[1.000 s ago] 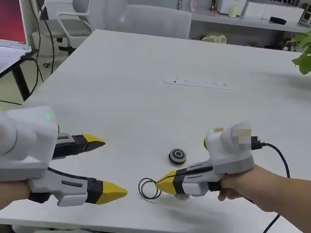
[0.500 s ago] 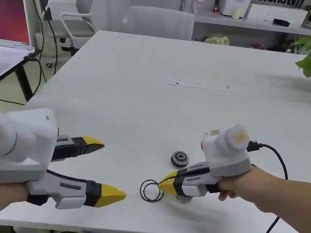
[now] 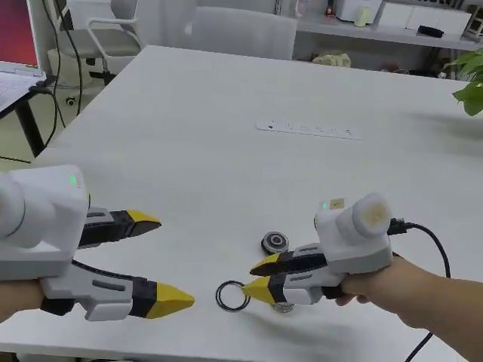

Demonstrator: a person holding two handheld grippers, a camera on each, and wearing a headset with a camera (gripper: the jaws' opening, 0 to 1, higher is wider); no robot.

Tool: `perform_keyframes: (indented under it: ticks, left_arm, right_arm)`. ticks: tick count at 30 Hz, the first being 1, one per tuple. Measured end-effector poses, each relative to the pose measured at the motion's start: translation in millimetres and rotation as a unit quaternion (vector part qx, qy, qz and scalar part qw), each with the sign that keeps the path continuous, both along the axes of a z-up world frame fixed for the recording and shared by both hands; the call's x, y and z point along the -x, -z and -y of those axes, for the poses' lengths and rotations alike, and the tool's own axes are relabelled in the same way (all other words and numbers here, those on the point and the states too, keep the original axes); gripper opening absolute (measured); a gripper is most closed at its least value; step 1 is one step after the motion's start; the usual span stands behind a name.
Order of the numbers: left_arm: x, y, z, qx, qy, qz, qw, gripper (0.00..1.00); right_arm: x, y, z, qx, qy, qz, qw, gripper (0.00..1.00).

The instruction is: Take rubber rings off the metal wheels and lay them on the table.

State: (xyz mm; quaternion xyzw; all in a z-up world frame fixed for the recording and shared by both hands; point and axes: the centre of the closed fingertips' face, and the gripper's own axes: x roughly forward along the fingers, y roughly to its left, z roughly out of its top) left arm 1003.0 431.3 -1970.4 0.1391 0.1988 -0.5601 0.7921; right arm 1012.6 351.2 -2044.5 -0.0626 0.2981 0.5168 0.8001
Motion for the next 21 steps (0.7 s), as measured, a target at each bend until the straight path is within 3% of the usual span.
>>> perform_keyframes:
  ticks: [21]
  left_arm:
    - [-0.5,-5.2,33.3,-0.002,0.033,0.004,0.9995,0.67]
  right_arm:
    - [3.4,-23.9,35.0,-0.021,0.023,0.026,0.9992,0.29]
